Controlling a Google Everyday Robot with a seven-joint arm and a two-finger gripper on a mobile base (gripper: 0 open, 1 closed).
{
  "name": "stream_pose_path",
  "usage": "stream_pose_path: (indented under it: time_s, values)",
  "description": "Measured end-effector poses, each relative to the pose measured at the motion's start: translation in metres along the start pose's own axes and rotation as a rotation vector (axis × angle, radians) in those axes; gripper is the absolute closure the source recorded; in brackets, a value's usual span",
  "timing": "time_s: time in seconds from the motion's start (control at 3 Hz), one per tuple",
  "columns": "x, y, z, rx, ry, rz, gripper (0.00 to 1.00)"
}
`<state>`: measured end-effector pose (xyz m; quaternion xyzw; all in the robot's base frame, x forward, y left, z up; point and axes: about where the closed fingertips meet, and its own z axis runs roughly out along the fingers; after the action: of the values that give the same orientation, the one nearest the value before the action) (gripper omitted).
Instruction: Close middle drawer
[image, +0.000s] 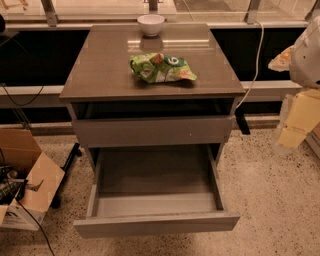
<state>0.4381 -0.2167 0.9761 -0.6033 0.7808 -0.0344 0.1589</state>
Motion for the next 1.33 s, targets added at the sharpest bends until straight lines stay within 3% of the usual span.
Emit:
stream_pose_path:
  time_s: [0.33,1.0,1.33]
  values:
    - [-0.002,0.002,0.004,-0.005,-0.004,0.0,0.04]
    - [-0.02,0.023,0.042,-0.025,-0.044,-0.008,0.5]
    - [-0.015,0.029,0.09,-0.044,-0.075,-0.012,0.73]
